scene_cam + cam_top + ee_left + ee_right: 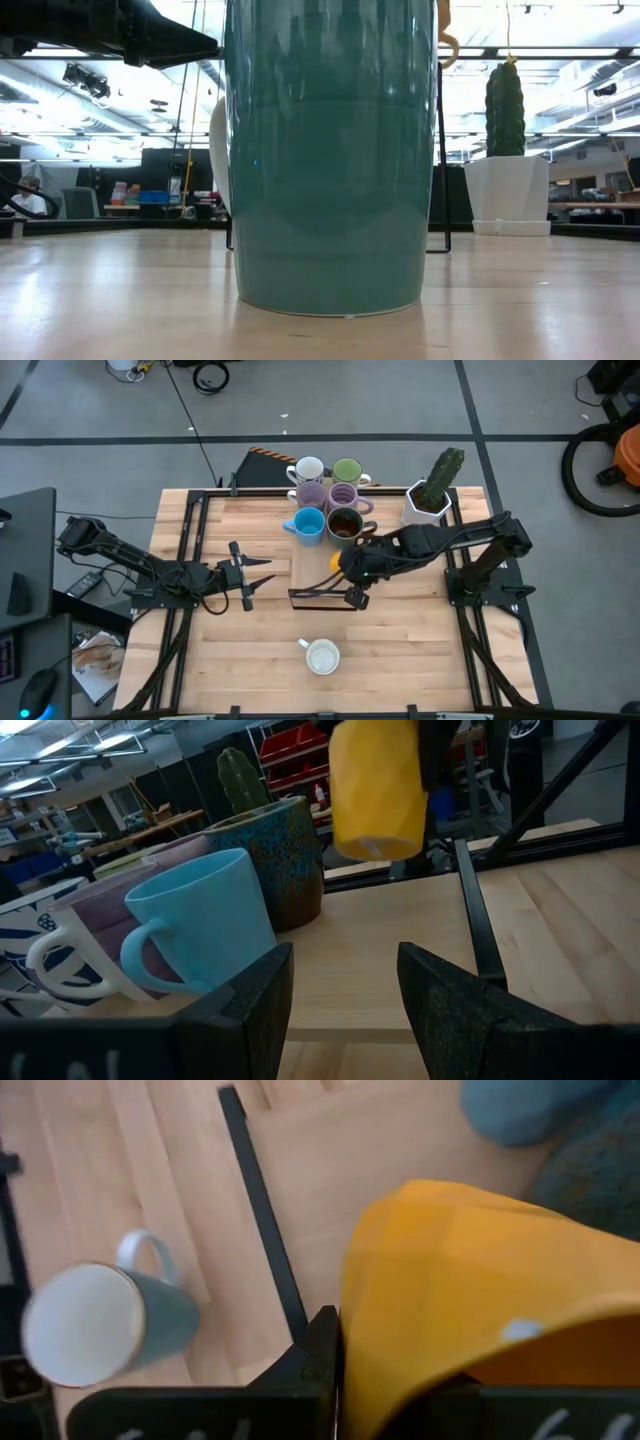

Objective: Place coffee mugs
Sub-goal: Put the yellow mug on the shelf

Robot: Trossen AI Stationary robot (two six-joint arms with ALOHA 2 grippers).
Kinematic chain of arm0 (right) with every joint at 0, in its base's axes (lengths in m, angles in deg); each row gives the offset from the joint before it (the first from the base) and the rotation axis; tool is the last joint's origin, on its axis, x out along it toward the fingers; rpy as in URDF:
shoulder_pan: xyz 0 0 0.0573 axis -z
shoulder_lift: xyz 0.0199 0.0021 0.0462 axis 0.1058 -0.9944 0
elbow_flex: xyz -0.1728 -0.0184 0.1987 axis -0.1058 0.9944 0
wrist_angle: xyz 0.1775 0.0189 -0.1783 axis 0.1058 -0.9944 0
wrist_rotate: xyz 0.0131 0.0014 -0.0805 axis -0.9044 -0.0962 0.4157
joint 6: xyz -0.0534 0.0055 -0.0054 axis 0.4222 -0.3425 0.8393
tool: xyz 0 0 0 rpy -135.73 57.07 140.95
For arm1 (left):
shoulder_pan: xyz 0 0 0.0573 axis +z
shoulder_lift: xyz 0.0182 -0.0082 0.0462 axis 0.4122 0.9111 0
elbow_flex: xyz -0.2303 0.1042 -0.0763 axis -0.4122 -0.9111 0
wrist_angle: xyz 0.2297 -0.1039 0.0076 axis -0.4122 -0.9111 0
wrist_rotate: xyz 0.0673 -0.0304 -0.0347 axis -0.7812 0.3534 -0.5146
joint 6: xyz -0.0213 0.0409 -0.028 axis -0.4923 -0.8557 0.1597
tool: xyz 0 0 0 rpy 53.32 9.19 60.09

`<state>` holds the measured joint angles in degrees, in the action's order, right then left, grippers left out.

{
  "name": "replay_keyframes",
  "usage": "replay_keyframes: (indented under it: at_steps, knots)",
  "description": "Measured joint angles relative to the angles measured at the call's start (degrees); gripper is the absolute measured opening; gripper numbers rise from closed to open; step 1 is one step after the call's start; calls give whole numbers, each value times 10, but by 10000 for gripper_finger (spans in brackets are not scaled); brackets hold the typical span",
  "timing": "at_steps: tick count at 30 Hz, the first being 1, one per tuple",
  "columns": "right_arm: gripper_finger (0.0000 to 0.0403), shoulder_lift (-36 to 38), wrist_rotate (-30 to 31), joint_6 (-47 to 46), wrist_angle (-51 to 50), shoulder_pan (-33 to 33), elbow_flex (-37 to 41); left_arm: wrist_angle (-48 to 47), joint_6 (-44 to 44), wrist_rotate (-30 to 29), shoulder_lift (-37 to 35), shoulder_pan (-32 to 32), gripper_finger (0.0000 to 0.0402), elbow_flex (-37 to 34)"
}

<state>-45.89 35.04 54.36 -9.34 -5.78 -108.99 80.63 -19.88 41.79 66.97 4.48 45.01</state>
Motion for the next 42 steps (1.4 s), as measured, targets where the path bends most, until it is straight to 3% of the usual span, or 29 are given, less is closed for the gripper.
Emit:
replay_keyframes:
  at_steps: [25, 42]
  knots:
    - [52, -46, -35, 59, -21, 19, 1, -1, 1, 0, 0, 0, 188, 0]
    - [133, -44, -30, 64, 1, 17, 1, -8, 2, 0, 0, 0, 188, 0]
